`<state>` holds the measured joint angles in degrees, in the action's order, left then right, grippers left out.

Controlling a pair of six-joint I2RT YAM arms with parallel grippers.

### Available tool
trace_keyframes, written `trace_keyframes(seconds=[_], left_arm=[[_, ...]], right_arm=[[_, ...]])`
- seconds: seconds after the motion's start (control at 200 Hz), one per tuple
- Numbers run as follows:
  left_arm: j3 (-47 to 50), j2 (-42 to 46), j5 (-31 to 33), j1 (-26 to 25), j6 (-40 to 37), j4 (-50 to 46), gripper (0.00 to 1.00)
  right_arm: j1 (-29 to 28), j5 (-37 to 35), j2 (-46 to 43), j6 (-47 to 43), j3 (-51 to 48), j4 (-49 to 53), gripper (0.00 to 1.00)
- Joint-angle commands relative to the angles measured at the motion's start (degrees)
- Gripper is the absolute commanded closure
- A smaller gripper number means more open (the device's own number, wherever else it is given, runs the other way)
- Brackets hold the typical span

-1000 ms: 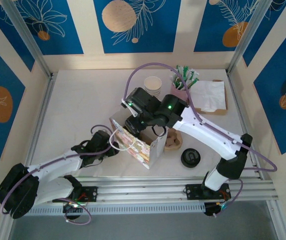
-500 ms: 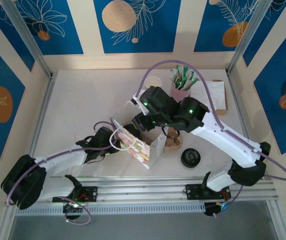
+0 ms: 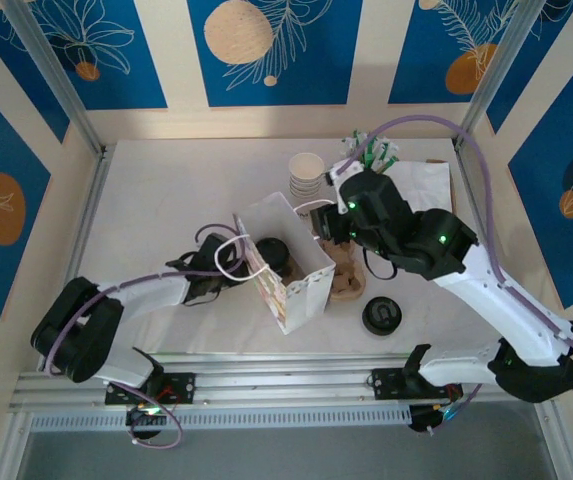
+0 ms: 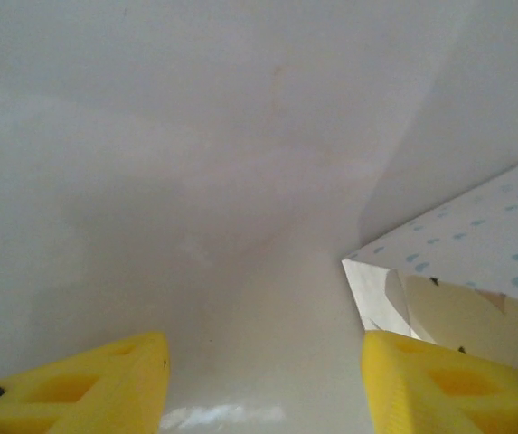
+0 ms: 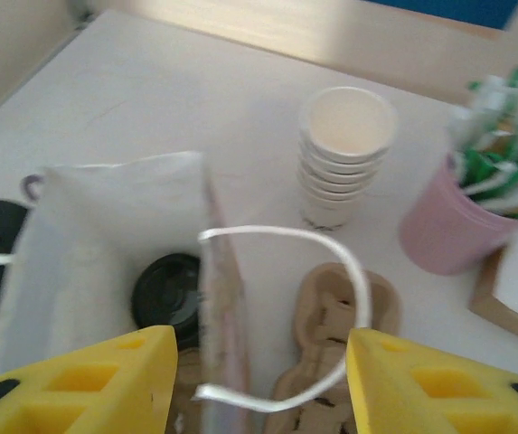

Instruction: Pack the takeout coffee

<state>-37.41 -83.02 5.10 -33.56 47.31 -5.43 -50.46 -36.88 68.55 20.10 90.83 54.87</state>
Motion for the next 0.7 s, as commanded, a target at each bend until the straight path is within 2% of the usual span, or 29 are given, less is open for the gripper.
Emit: trace_keyframes(seconds=[0.0, 0.17, 0.295, 0.505, 0.695], left_arm=[[-3.5, -2.0, -1.6, 1.6, -1.8, 1.5, 0.42], [-7.1, -4.8, -5.0, 3.0, -2.9, 2.0, 0.42], [-7.4, -3.1, -4.4, 4.0, -4.2, 0.3, 0.41], [-4.7, 7.3, 0.5, 6.6, -9.3, -8.2, 0.38], [-1.1, 20.9, 3.2, 6.8, -13.1, -16.9, 0.35]], right_arm=[[5.3, -1.5, -2.7, 4.5, -2.5, -0.9, 0.47], [15.2, 1.8, -4.9, 6.2, -6.1, -1.5, 0.45], [22.4, 6.2, -4.9, 6.4, -7.1, -1.7, 0.45], [30.3, 12.2, -3.1, 4.7, -7.0, -4.5, 0.45], [32.5, 15.4, 1.2, 0.5, -5.3, -8.2, 0.45]])
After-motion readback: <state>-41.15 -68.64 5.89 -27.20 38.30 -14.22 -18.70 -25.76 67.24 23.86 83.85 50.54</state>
